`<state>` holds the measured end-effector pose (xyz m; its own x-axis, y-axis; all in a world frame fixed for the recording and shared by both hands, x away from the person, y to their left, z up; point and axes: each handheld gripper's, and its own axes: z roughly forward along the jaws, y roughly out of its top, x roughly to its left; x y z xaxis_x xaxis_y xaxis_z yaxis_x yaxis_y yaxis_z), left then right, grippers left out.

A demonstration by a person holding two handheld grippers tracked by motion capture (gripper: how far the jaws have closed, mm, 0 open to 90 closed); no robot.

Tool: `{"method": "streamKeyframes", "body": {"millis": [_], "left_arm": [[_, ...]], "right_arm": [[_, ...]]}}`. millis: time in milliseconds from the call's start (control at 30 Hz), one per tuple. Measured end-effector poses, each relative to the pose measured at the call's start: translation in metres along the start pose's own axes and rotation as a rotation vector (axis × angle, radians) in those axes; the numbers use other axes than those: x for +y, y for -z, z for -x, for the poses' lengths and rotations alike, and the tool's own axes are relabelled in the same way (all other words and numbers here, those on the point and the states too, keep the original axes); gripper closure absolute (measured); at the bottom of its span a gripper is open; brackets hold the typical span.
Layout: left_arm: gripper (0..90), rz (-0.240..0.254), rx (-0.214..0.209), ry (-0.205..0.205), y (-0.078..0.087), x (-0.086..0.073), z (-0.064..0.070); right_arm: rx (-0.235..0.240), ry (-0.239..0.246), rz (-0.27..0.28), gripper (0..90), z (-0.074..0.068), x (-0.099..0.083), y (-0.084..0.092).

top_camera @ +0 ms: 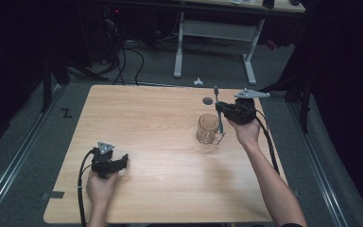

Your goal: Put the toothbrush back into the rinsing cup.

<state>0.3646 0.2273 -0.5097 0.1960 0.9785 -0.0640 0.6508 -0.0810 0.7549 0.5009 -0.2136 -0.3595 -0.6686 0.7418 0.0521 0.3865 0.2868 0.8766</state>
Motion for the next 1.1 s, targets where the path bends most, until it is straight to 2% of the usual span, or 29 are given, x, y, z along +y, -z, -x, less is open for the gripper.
{"method": "streamKeyframes", "body": {"millis": [1100], "left_arm": [[28.6, 0.000, 0.002, -0.001, 0.000, 0.000, 0.000]], "right_arm": [[0.007, -0.004, -0.020, 79.5, 0.004, -0.012, 0.013]]}}
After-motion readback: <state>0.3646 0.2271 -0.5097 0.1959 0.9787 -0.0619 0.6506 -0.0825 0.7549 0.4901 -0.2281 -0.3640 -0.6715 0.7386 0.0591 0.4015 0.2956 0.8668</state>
